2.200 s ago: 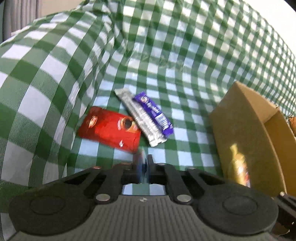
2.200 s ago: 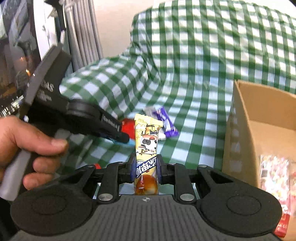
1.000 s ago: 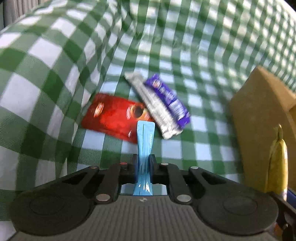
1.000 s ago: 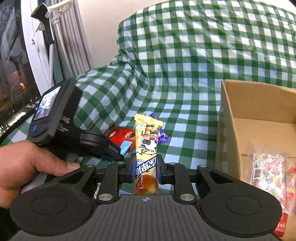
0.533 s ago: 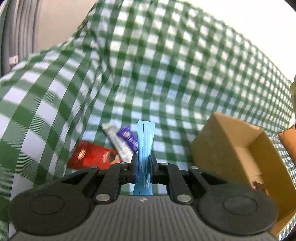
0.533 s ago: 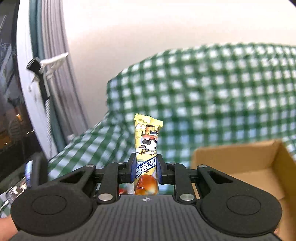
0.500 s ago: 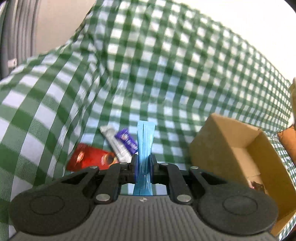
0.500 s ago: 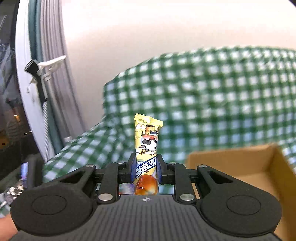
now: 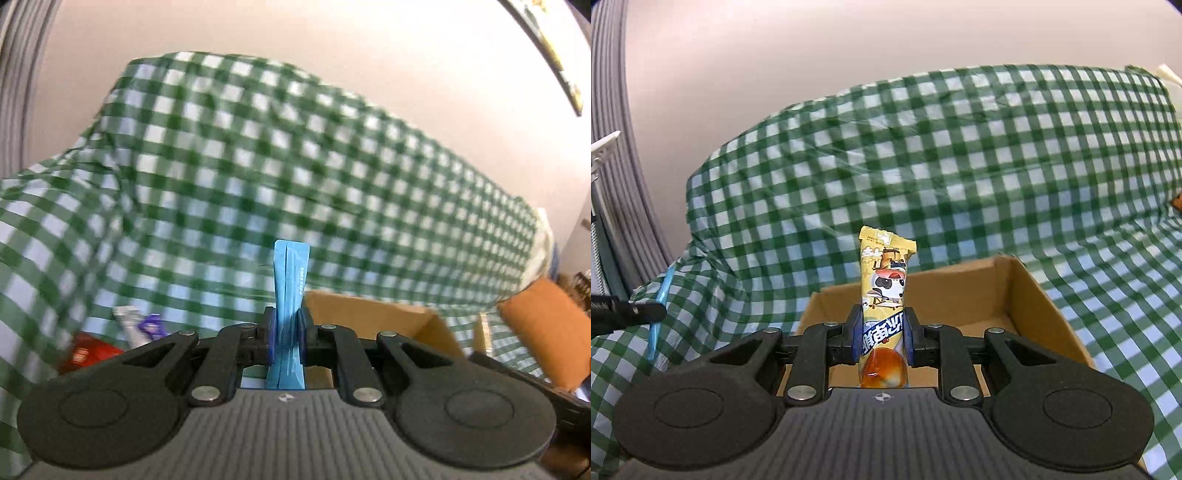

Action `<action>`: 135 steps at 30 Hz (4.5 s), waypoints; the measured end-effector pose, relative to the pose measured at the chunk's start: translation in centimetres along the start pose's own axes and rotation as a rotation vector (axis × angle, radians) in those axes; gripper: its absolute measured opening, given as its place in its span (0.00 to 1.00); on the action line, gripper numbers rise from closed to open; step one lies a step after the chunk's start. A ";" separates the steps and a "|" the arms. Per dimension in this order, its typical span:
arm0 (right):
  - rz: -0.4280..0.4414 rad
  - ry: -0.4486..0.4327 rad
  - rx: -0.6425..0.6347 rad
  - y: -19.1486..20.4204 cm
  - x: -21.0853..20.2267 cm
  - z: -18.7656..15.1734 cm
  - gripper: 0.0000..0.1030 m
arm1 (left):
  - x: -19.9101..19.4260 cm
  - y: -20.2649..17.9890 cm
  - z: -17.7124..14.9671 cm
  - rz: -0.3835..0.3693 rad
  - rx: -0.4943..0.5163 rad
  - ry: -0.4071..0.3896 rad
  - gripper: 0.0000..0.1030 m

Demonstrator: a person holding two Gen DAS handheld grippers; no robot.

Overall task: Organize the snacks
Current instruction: 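Lift the yellow bar with right tool while left tool carries the blue stick over the box, then open right tool to drop the yellow bar while left tool releases the blue stick into the box, then move both tools back toward the remaining snacks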

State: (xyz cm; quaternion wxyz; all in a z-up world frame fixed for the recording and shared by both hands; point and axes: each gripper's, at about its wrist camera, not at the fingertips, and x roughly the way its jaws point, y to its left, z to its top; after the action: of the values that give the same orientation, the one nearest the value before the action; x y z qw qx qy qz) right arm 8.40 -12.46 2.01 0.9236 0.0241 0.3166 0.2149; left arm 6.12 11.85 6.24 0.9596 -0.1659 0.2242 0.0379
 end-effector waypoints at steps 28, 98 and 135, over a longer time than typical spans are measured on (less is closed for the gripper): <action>-0.111 -0.019 -0.079 -3.5 -0.6 0.0 0.22 | 5.0 -8.9 -4.9 -0.193 0.184 -0.023 0.12; -0.137 0.012 -0.088 -3.7 0.7 0.2 0.58 | 6.2 -9.0 -4.7 -0.249 0.159 0.029 0.35; 0.641 0.279 -0.475 23.0 3.5 -11.1 0.23 | 2.1 17.6 0.9 0.176 -0.180 0.141 0.05</action>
State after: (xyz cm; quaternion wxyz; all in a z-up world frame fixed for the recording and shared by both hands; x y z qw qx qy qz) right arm -4.52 8.84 -4.65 0.7381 -0.1216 0.3567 0.5597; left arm 5.79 28.73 0.81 0.9157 -0.2333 0.3004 0.1299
